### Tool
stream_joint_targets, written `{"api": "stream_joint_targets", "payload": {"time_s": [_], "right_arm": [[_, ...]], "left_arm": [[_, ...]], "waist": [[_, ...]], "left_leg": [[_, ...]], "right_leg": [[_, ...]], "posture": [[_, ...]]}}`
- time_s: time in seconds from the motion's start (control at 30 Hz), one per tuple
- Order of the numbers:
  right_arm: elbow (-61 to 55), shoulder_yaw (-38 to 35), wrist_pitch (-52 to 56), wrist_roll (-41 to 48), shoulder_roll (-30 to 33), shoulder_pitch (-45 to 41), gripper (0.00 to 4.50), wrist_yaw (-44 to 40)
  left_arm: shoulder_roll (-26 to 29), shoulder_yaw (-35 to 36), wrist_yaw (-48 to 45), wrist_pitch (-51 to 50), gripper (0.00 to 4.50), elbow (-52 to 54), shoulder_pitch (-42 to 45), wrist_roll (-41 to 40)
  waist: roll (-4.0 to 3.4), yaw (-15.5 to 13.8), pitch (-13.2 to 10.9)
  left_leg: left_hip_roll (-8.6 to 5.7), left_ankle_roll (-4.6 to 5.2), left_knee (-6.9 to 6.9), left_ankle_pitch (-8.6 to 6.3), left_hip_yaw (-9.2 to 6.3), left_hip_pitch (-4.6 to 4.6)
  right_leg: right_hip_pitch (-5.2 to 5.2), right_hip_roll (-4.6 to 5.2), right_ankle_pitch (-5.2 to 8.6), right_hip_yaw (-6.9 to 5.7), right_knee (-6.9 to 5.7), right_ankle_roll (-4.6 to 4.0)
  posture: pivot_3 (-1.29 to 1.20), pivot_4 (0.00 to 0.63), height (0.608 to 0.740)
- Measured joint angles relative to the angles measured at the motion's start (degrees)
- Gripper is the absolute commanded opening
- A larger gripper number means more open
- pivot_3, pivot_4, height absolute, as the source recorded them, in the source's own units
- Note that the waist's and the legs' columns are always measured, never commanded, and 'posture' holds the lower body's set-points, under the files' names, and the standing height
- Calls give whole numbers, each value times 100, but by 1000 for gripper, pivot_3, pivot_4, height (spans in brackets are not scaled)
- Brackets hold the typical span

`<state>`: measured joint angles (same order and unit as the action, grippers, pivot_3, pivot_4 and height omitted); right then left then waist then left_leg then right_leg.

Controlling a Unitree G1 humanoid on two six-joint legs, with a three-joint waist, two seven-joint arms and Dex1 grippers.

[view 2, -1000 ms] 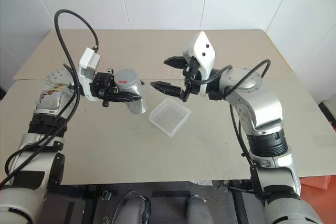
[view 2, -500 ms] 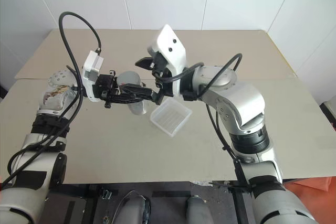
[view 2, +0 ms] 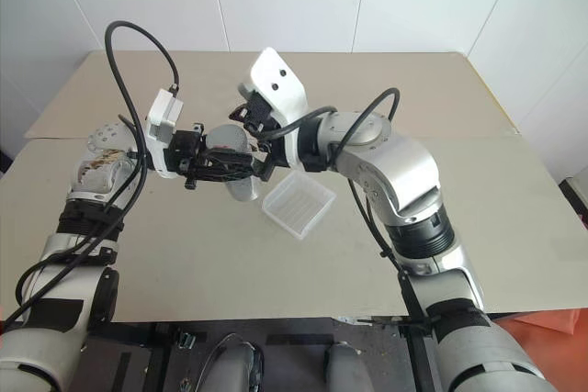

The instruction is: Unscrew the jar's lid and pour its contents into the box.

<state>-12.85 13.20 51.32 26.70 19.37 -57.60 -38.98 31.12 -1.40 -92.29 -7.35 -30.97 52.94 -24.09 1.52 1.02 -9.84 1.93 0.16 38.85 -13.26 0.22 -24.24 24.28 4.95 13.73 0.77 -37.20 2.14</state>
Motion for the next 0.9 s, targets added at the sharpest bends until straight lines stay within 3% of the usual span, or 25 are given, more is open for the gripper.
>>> {"api": "stream_joint_targets", "payload": {"time_s": [0.27,0.37,0.47,0.7,0.9], "right_arm": [[52,0,-4,-83,-15,-12,4327,-115],[75,0,-4,-89,-24,-12,3743,-163],[103,-2,-4,-86,-67,-15,2784,-198],[135,-125,15,-27,-229,-55,2777,-148],[368,-886,238,394,-22,-418,2777,-120]], "left_arm": [[0,1,0,0,2014,0,0,0],[1,1,0,0,2014,0,0,0],[2,7,5,0,2014,0,0,2],[4,9,3,0,2014,24,-7,7],[5,4,1,-4,2014,122,-243,6]], "waist": [[0,0,0],[0,0,0],[0,1,0],[0,4,0],[0,-14,0]], "left_leg": [[0,0,0,0,0,0],[0,0,0,0,0,0],[0,0,0,0,0,0],[0,0,0,0,0,0],[0,0,0,0,0,0]], "right_leg": [[0,0,0,0,0,0],[0,0,0,0,0,0],[0,0,0,0,0,0],[1,0,0,0,0,0],[-1,0,0,-2,0,0]], "posture": [[0,150,740],[0,150,740],[0,150,740],[0,150,740],[0,150,740]]}}
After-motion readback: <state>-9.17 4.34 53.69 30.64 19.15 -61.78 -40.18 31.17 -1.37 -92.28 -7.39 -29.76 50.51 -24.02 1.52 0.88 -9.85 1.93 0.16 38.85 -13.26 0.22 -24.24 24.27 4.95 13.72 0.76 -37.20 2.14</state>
